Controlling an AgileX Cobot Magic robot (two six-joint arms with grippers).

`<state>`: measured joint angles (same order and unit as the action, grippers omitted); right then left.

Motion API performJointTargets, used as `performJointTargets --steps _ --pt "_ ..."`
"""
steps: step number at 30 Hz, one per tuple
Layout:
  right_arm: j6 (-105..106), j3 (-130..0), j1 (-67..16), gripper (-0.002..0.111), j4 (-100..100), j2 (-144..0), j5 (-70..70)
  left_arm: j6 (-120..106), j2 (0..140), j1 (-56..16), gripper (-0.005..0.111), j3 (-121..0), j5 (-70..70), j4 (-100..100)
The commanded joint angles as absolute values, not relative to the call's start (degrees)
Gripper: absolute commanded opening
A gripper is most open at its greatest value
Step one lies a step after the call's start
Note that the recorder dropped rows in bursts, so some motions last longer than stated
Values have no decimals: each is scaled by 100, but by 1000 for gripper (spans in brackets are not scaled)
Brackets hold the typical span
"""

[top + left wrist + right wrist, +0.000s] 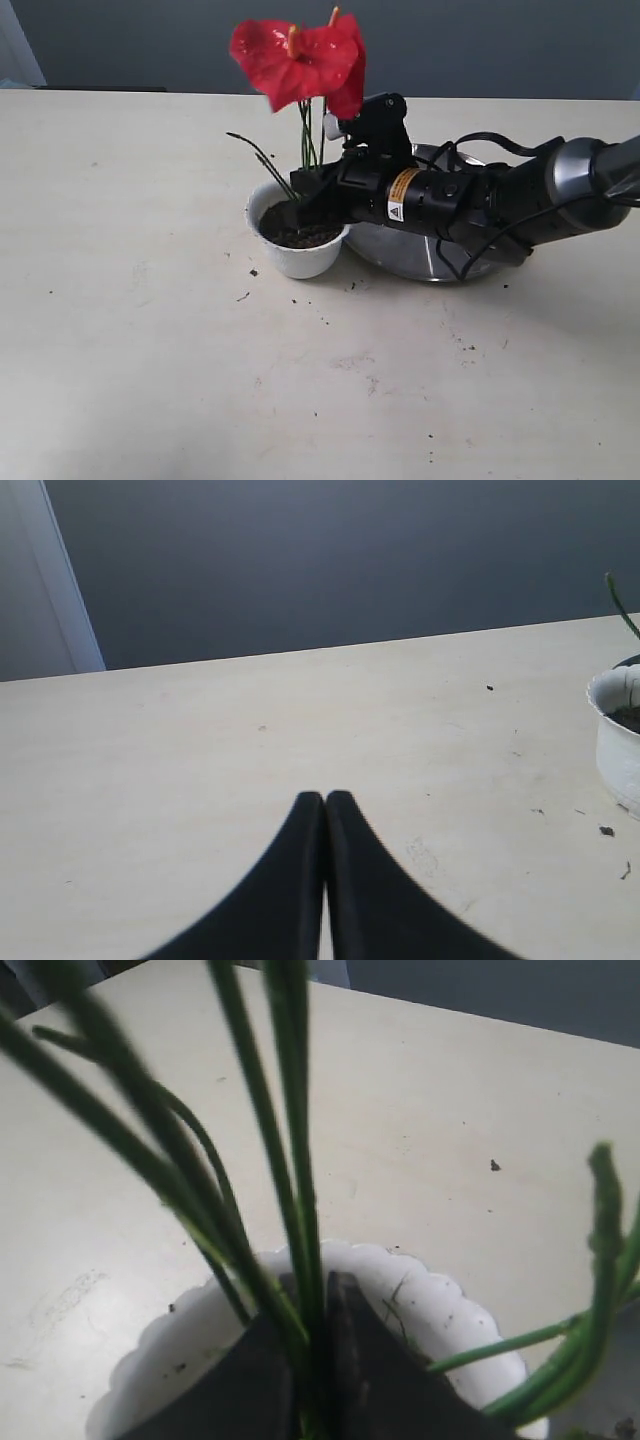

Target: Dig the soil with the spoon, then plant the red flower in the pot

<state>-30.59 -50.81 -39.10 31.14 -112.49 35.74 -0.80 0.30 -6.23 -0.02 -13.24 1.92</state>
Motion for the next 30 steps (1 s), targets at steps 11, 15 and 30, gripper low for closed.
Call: performJointTargets --steps 11,15,30 --pt "-3773 -5181 -4201 0 4379 -11395 2422 -58 0 -639 0 0 -1328 244" --pt "-3773 -5181 -4244 0 4284 -11406 2068 -58 0 -639 0 0 -1328 244" --pt "-3816 -5169 -4281 0 4318 -11541 2018 -58 0 -639 0 0 -1328 244"
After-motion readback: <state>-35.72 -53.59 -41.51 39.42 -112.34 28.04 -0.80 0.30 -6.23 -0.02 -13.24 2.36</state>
